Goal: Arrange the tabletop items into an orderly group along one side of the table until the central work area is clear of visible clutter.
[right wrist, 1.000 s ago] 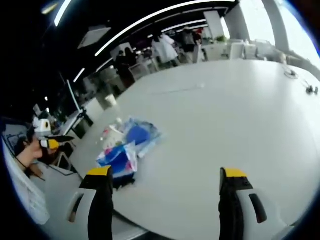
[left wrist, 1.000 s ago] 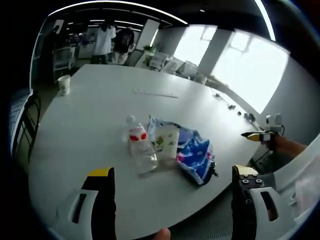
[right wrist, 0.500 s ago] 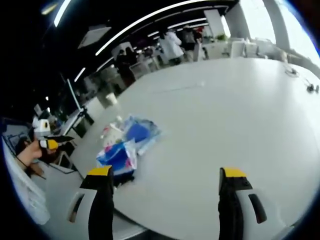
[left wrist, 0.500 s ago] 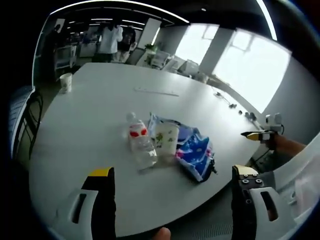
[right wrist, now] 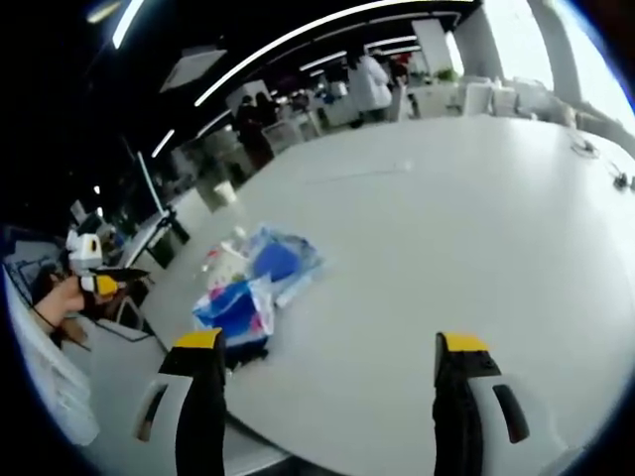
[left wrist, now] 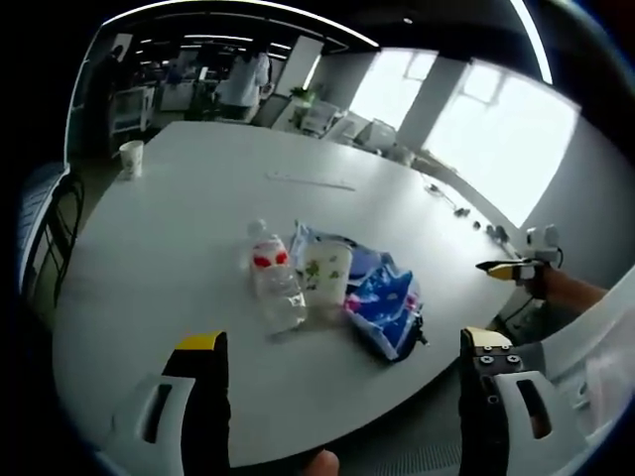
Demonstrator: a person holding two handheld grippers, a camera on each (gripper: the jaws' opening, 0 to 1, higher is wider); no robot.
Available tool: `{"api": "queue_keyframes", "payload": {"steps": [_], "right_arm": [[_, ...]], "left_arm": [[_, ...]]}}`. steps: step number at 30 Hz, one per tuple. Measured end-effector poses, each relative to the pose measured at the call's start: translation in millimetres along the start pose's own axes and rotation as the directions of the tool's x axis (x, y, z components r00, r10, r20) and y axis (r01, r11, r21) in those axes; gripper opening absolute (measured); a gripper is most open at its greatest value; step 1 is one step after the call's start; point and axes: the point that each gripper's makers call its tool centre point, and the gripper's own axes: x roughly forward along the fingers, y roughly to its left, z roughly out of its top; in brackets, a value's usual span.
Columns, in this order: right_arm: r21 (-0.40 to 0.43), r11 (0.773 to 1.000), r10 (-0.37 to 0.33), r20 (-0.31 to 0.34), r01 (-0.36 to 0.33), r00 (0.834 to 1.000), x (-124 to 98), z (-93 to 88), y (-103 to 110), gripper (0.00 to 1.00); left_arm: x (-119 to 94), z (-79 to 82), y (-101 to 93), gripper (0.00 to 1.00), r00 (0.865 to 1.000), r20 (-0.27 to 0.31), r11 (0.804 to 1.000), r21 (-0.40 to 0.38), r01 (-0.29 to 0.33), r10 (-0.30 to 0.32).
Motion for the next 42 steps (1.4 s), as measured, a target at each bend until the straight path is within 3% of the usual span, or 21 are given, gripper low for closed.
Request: {"api": "queue_keyframes", "payload": {"steps": [15,42], "right_arm": [[-0.009,1.000,0.020,-0.008,-0.020,1.000,11,-0.2,3,0.84],[-0.022,0.997,0.078,-0.072,-0.080,0.994,35,-13.4,31,0.83]], "left_arm": [[9,-2.5,2.8,0.94,1.000,-0.018,1.000,-0.001,0.009,-0.009],[22,-17.4,2.7,0.92,0.997,-0.073,1.000,-0.008,0.029,-0.029]]}}
